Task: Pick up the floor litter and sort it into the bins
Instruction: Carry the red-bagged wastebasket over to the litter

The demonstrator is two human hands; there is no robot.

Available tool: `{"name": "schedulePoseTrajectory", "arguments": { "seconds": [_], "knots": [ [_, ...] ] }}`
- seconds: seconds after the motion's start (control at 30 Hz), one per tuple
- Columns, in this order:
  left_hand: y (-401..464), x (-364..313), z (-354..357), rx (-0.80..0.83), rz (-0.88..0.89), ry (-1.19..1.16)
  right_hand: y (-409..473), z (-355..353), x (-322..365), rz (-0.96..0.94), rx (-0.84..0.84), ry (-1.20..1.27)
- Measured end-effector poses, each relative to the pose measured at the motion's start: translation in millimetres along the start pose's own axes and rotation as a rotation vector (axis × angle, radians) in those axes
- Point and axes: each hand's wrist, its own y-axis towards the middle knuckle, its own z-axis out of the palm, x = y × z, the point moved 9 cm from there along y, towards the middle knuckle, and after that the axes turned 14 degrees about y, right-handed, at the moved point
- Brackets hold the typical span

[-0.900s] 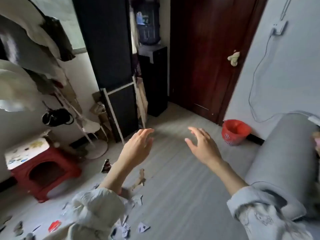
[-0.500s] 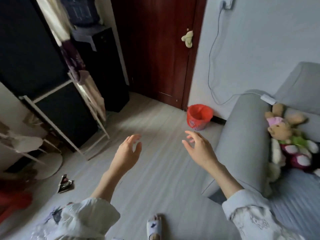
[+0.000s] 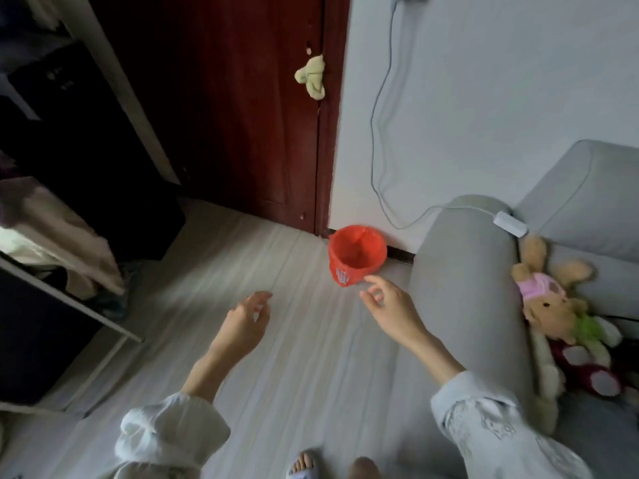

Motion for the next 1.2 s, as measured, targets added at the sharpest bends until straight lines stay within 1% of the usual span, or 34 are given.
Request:
{"name": "schedulePoseTrajectory", "arguments": {
  "seconds": [0.1,0.17,0.33,0.47,0.57,0.63,0.7,0.8,0.87,0.93,1.0,1.07,1.13,1.2],
  "knots": [
    [69,-28,16,0.048,0.073,0.065,59,-18,-25,0.085,-0.013,-0.004],
    [103,-38,35,0.084,0.090,0.079,93,-25,-46,0.139,-0.009,0.018],
    [185,-46,105,0.221,0.047,0.077,184,-34,-116,0.288,0.082,0.083],
    [285,-65,171,0.276,-0.041,0.014,288,-48,-192,0.371,0.111,0.111],
    [363,-78,227,0.271,-0.031,0.012,371,-50,-251,0.417,0.089,0.132],
    [401,-72,271,0.287,-0.053,0.007,414,-36,-296,0.482,0.095,0.203],
    [422,-62,305,0.294,-0.077,0.001,444,-23,-332,0.555,0.079,0.334],
    [463,-48,367,0.319,-0.114,-0.068,497,-4,-393,0.724,0.000,0.572],
    [498,-30,403,0.298,-0.227,-0.209,532,11,-435,0.803,-0.055,0.701],
    [527,-7,439,0.305,-0.453,-0.478,563,27,-477,0.842,-0.104,0.770],
    [547,11,474,0.323,-0.666,-0.761,585,42,-511,0.877,-0.153,0.802],
    [563,23,505,0.329,-0.784,-0.945,599,54,-540,0.916,-0.188,0.794],
    [578,31,535,0.373,-0.832,-1.004,608,63,-565,0.952,-0.203,0.752],
    [594,38,558,0.408,-0.856,-0.993,615,68,-580,0.959,-0.187,0.697]
  ]
}}
